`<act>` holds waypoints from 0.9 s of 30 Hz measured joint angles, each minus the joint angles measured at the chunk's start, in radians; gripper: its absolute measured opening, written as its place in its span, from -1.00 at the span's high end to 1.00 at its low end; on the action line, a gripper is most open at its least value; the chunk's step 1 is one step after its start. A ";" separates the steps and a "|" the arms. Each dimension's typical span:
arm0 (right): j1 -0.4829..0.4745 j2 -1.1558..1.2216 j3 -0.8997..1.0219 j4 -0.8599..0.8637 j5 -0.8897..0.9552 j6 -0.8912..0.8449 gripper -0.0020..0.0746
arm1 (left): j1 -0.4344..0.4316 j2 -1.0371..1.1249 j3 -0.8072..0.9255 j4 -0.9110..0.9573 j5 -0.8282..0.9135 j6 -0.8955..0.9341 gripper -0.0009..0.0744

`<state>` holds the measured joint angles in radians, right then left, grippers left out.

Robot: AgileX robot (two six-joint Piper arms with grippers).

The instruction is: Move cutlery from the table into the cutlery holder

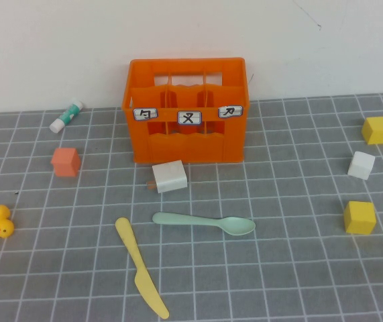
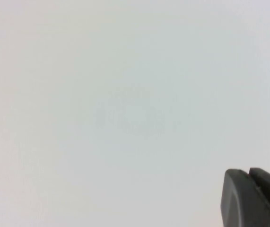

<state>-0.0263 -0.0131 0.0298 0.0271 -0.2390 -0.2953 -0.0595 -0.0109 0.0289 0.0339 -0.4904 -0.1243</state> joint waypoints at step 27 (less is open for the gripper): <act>0.000 0.039 -0.498 0.073 -0.026 0.075 0.95 | 0.000 0.050 -0.454 0.033 0.297 -0.197 0.98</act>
<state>-0.0263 0.0262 -0.4678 0.1002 -0.2650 -0.2206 -0.0595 0.0395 -0.4247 0.0672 -0.1936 -0.3214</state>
